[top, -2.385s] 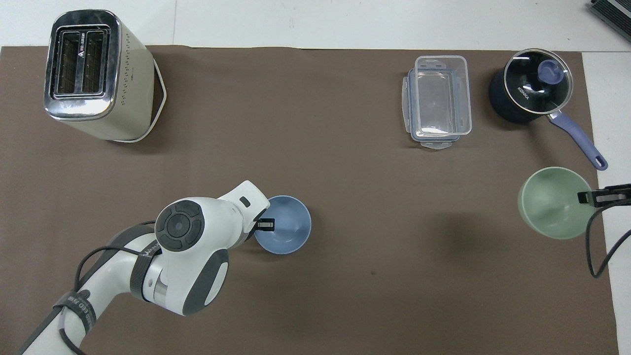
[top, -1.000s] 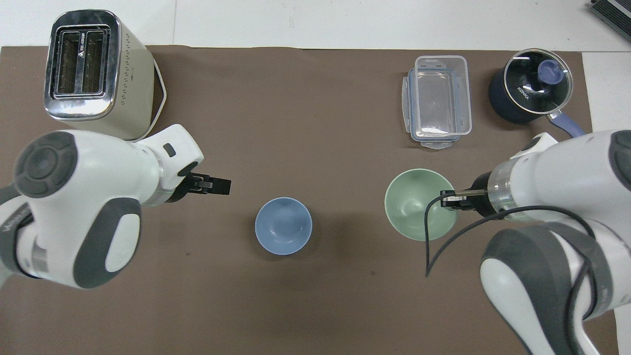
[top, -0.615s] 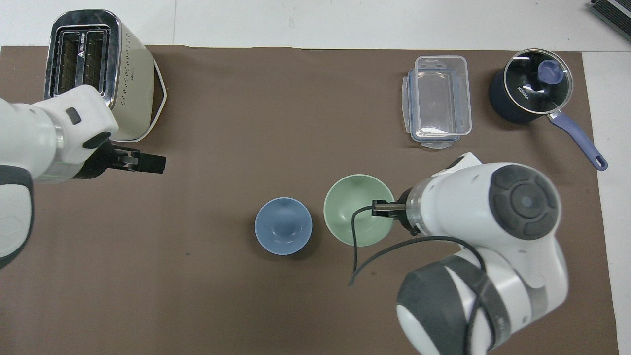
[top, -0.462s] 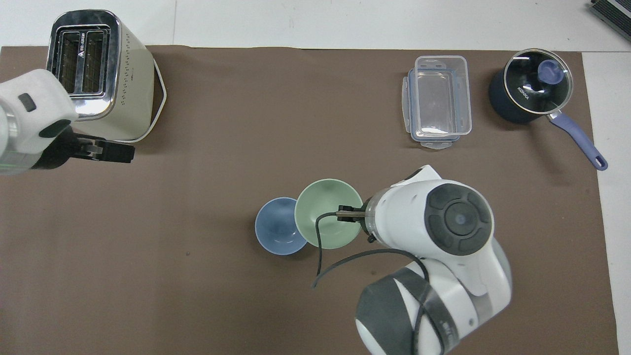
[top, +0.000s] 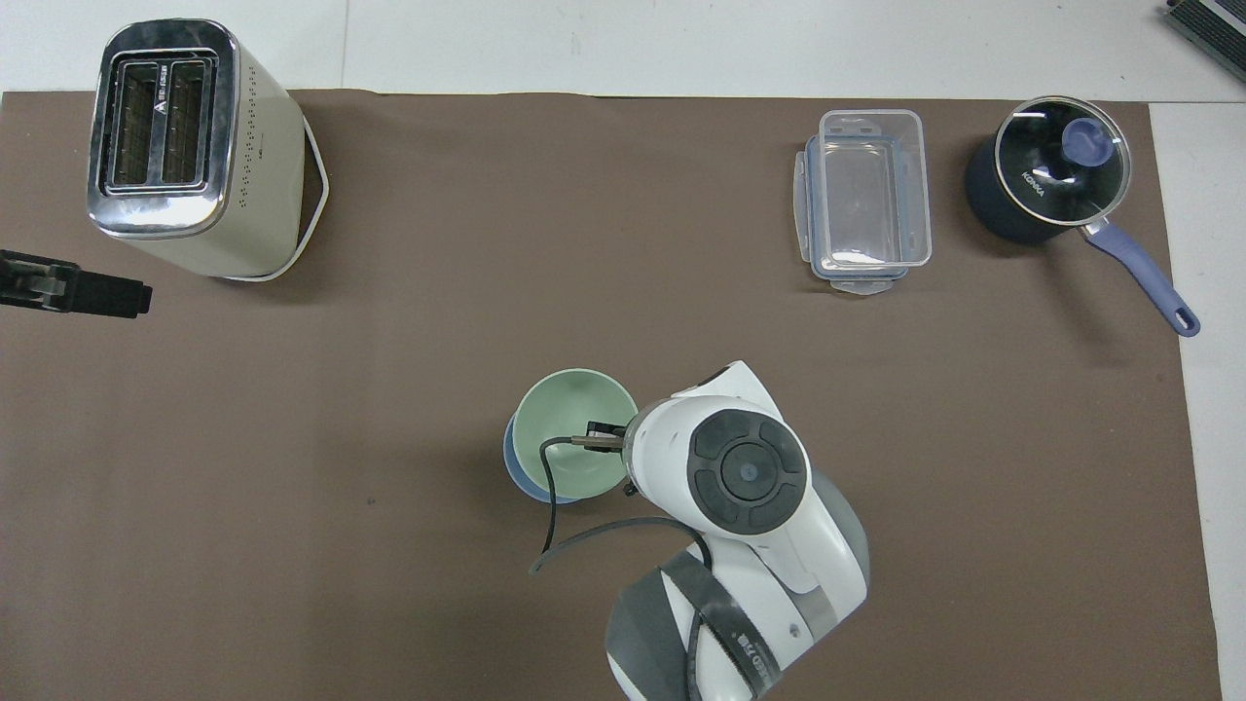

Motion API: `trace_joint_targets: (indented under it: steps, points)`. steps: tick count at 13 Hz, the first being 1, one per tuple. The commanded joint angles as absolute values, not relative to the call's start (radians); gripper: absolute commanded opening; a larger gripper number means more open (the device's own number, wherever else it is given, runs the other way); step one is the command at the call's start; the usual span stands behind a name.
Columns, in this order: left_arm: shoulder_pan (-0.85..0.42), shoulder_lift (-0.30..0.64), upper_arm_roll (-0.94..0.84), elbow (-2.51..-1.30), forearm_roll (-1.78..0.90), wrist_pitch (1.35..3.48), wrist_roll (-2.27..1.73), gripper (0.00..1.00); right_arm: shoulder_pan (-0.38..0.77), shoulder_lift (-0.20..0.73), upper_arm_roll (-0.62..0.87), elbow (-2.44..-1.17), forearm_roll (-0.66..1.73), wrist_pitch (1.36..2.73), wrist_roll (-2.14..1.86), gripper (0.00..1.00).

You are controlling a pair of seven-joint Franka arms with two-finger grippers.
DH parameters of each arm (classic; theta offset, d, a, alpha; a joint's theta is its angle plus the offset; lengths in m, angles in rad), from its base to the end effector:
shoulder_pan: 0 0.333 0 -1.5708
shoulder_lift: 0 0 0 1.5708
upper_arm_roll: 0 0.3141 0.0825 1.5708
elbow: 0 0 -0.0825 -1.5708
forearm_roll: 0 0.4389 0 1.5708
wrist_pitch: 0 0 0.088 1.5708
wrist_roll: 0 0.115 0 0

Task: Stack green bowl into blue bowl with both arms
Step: 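Lower the green bowl into the blue bowl with the right gripper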

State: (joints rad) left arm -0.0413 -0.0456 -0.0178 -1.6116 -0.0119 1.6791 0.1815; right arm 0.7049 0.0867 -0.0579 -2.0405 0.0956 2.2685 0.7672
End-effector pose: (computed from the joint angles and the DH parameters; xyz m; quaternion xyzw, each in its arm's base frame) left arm 0.6059 -0.0373 0.6308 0.9912 -0.1195 0.0567 0.0021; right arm 0.4999 0.3819 0.3758 -0.9930 0.0875 -0.0302 0.0734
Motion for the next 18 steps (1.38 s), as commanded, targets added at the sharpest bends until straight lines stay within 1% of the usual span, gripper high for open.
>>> trace_joint_targets:
  steps: [1, 2, 3, 5, 18]
  points:
    - [-0.028, 0.017, -0.031, -1.497, 0.009, 1.565, 0.189, 1.0, 0.709, 0.101, -0.063, -2.036, 0.092, 2.289, 0.784, 0.0]
    - [-0.026, 0.029, -0.031, -1.471, 0.012, 1.531, 0.186, 1.0, 0.733, 0.112, -0.063, -2.042, 0.094, 2.315, 0.785, 0.0]
    - [-0.026, 0.029, -0.032, -1.471, 0.018, 1.523, 0.183, 1.0, 0.739, 0.129, -0.063, -2.042, 0.094, 2.33, 0.799, 0.0]
    - [-0.035, 0.009, -0.034, -1.5, 0.017, 1.526, 0.181, 1.0, 0.767, 0.164, -0.064, -2.043, 0.092, 2.364, 0.818, 0.0]
    - [-0.035, -0.011, -0.034, -1.528, 0.017, 1.525, 0.183, 1.0, 0.756, 0.198, -0.063, -2.049, 0.089, 2.395, 0.795, 0.0]
